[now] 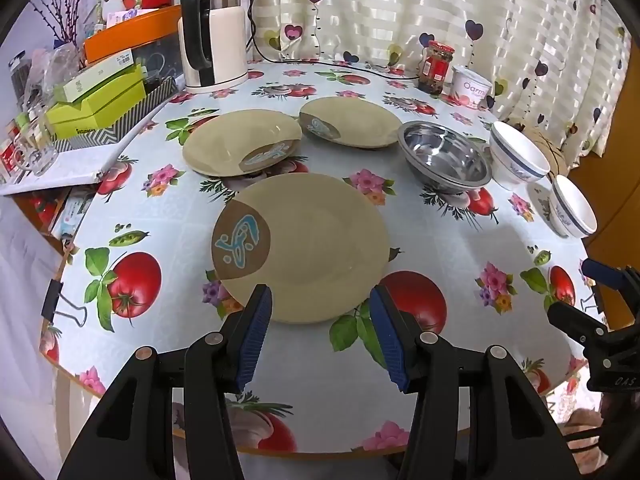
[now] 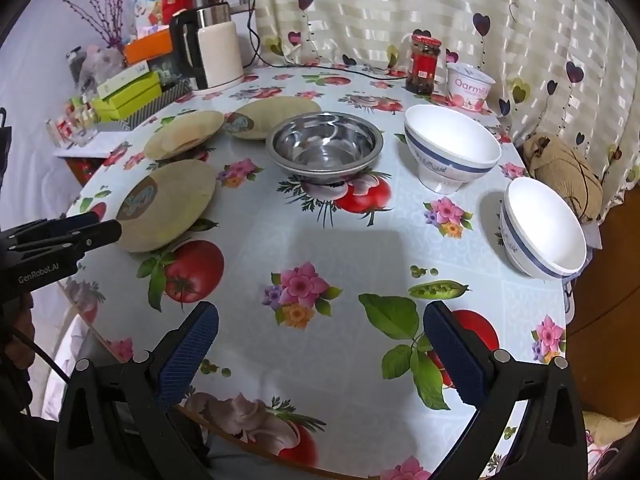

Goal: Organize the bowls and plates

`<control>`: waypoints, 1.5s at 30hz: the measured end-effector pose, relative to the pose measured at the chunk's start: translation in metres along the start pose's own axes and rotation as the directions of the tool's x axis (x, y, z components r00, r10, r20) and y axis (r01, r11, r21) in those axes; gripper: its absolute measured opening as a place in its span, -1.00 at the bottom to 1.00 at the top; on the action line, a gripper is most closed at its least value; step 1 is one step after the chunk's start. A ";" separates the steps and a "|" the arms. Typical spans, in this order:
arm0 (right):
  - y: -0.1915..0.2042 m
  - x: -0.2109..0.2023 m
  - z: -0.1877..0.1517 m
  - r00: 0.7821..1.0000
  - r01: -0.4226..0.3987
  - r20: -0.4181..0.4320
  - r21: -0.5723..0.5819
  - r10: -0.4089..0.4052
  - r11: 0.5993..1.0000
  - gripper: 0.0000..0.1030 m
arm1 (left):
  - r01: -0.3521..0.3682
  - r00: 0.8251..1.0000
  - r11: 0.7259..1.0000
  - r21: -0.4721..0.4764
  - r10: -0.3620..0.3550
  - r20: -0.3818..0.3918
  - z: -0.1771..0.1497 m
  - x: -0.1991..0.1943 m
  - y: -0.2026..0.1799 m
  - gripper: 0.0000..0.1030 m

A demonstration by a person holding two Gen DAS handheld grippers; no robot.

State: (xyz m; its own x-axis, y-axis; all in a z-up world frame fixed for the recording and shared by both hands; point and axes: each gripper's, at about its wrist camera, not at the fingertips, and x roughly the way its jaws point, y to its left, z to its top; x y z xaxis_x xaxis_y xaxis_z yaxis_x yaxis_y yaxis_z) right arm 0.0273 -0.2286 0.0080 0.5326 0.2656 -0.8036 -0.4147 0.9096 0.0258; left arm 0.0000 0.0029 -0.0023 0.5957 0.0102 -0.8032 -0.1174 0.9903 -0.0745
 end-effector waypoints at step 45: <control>0.006 0.010 0.003 1.000 -0.023 -0.014 -0.020 0.023 1.000 1.00 | -0.015 1.000 1.000 0.008 0.015 -0.001 0.002 0.002 -0.001 0.01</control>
State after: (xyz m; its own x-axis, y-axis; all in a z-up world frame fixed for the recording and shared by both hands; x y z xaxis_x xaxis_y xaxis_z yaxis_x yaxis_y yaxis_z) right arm 0.0325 -0.2198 0.0017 0.5124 0.2816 -0.8112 -0.4411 0.8968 0.0327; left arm 0.0025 0.0023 -0.0025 0.5933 0.0246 -0.8046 -0.1199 0.9911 -0.0581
